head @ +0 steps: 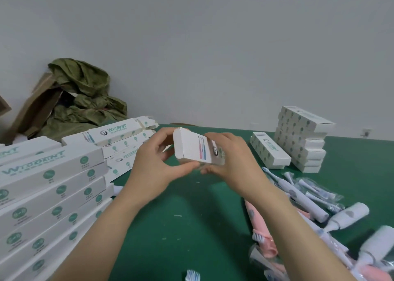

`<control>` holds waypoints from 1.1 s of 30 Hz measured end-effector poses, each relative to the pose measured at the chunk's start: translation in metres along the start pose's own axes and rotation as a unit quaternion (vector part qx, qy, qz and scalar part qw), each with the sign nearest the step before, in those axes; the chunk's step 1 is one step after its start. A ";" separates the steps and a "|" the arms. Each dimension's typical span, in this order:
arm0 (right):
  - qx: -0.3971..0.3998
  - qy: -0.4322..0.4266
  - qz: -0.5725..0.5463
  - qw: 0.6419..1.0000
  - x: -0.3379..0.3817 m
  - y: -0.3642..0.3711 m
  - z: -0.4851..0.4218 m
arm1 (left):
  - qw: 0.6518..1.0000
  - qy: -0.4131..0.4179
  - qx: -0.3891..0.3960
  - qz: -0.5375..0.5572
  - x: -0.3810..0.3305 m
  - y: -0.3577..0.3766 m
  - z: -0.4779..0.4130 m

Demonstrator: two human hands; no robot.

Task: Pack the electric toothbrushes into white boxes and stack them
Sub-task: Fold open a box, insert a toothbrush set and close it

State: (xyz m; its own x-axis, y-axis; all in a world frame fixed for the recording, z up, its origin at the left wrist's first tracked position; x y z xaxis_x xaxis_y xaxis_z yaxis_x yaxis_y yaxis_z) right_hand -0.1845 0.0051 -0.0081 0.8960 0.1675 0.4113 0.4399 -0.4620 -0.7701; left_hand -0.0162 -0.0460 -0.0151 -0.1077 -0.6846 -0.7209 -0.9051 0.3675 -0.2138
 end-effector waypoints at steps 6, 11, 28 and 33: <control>-0.018 0.025 -0.017 0.999 -0.008 -0.009 0.004 | 0.999 -0.016 0.035 0.021 -0.002 0.005 -0.015; 0.009 0.056 -0.186 0.981 -0.004 -0.013 0.008 | 0.999 0.026 -0.007 0.024 -0.018 0.021 -0.026; -0.082 0.064 -0.417 0.903 0.027 -0.037 0.010 | 0.993 0.019 -0.033 -0.113 -0.024 0.048 -0.031; -0.164 0.051 -0.301 0.938 0.033 -0.024 0.012 | 0.991 -0.001 -0.059 -0.124 -0.029 0.047 -0.030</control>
State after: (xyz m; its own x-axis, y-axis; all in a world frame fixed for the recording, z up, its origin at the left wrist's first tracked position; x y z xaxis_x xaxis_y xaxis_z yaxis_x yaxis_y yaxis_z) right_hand -0.1650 0.0320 0.0178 0.4739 0.4080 0.7803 0.8069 -0.5560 -0.1993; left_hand -0.0685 -0.0278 0.0153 0.1243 -0.7436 -0.6570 -0.9452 0.1128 -0.3065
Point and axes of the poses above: each hand's wrist, its own z-axis away from the middle knuckle, its own y-axis out of the palm, x = y × z, the point moved 1 cm from there along -z, towards the middle knuckle, and after that the axes turned 3 degrees about x, right-handed, at the moved point
